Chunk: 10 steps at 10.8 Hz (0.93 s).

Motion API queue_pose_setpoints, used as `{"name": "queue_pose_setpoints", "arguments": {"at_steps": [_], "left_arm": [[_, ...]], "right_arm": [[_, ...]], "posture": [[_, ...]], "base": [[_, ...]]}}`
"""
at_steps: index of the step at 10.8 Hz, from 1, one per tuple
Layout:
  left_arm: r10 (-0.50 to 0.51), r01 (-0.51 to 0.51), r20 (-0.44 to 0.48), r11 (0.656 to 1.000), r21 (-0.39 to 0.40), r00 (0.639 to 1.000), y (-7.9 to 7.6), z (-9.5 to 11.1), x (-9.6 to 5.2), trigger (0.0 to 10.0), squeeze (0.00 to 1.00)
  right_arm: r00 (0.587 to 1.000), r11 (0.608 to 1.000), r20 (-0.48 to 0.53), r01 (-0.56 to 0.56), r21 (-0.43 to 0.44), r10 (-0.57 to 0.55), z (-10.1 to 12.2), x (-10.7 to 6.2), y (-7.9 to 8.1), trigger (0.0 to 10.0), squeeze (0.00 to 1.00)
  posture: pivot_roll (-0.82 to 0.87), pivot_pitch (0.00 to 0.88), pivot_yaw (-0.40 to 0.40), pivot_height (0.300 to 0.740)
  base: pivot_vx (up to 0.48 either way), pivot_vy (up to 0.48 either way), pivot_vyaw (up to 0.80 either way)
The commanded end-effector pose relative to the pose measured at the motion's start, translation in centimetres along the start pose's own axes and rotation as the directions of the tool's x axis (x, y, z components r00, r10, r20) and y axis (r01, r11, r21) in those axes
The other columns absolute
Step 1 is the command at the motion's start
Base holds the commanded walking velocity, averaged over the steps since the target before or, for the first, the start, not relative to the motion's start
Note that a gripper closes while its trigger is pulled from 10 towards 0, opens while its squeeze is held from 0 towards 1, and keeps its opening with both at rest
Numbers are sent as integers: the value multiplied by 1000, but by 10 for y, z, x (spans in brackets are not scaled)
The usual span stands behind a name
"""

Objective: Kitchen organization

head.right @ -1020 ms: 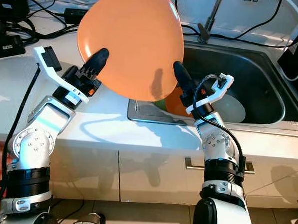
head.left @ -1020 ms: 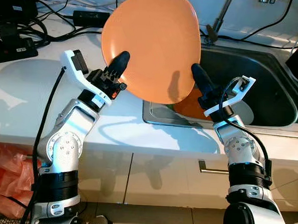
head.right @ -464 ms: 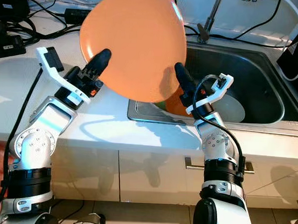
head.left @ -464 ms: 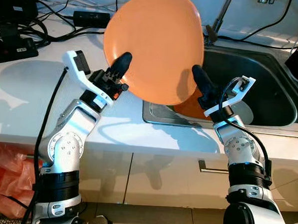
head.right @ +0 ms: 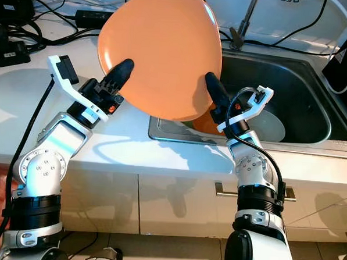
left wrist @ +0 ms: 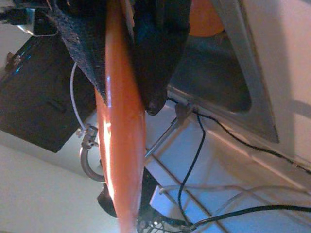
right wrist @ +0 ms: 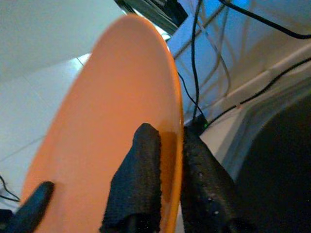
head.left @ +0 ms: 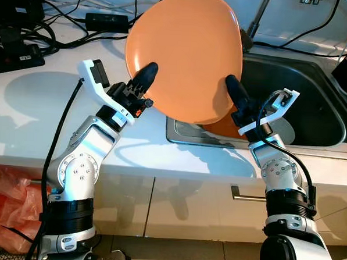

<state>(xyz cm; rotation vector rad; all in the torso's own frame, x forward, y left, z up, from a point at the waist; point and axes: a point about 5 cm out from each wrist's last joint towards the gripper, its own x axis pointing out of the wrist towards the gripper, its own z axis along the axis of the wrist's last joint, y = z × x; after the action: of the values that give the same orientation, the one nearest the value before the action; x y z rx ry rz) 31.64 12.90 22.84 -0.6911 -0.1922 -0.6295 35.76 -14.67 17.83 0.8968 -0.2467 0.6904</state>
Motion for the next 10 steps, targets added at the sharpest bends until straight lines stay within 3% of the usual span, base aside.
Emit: {"name": "queue_pose_setpoints", "arguments": {"at_steps": [1,8,10], "left_arm": [[-96,96,-1,995,-6,995,-16,0,6,10000,0],[-111,111,-19,994,-22,994,-18,-4,6,10000,0],[-79,81,-38,995,52,996,-15,-7,7,10000,0]], "right_arm": [[999,999,-14,37,-14,-37,-1,-4,-4,0,0],[1000,1000,-19,21,-9,-21,-3,-3,-3,0,0],[1000,1000,-23,20,-11,-20,-3,-3,-3,0,0]], "posture": [[100,92,-95,740],[101,84,-93,740],[100,85,-96,740]], "base": [[0,0,0],[0,0,0],[0,0,0]]}}
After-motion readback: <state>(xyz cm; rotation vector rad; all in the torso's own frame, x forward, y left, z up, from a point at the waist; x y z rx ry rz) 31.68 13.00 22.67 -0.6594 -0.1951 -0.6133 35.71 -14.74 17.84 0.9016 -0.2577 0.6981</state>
